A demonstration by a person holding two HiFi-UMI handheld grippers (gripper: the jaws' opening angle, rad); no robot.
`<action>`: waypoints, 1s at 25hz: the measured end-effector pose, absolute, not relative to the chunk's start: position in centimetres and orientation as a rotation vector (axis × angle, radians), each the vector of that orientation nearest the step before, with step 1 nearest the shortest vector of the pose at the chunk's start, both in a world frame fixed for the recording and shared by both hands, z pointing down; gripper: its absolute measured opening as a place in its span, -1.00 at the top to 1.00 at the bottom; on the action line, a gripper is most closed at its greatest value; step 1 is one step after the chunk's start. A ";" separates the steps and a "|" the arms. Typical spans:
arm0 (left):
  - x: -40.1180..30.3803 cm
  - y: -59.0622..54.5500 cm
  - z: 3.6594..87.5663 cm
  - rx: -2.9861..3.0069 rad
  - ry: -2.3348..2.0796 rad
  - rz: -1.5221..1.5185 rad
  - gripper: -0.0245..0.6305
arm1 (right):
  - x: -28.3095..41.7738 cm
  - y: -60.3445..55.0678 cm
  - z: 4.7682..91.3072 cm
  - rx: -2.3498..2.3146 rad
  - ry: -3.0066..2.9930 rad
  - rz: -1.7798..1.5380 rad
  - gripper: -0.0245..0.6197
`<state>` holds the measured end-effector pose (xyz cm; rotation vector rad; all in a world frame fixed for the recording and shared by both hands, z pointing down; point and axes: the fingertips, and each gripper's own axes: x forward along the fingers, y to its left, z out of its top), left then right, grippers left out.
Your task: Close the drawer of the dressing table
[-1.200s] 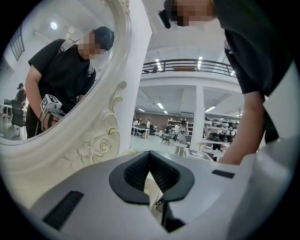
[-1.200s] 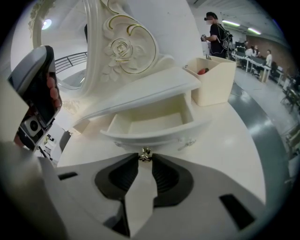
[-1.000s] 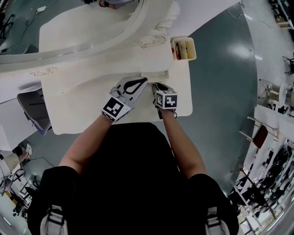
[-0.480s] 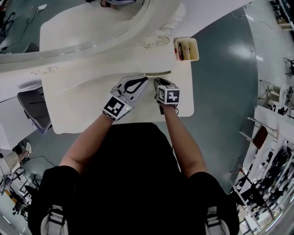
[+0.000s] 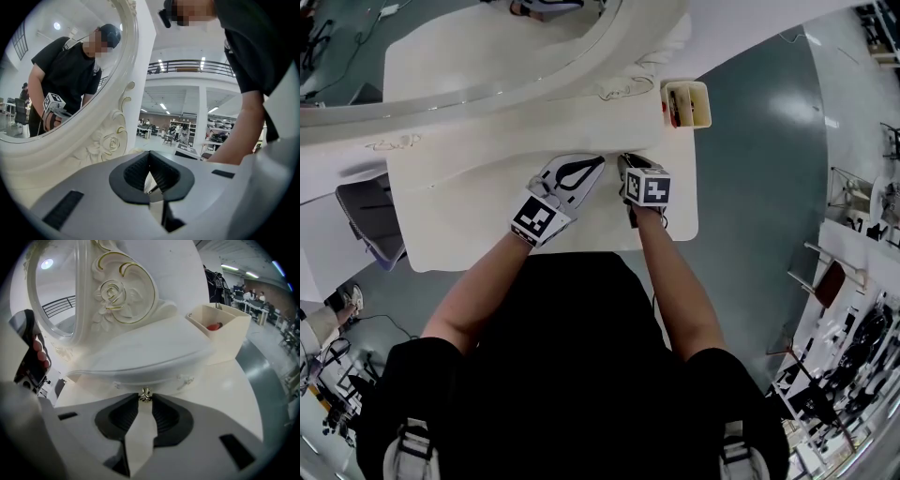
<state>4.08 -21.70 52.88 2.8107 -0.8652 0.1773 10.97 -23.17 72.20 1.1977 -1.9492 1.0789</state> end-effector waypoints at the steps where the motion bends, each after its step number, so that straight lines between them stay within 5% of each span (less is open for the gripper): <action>1: 4.0 -21.7 52.9 2.810 -0.867 0.180 0.94 | 10.9 -23.4 72.2 1.198 -1.951 1.080 0.63; 25: 1.9 -20.3 51.0 2.782 -0.983 0.176 0.94 | 11.6 -23.8 70.2 1.269 -2.006 0.982 0.56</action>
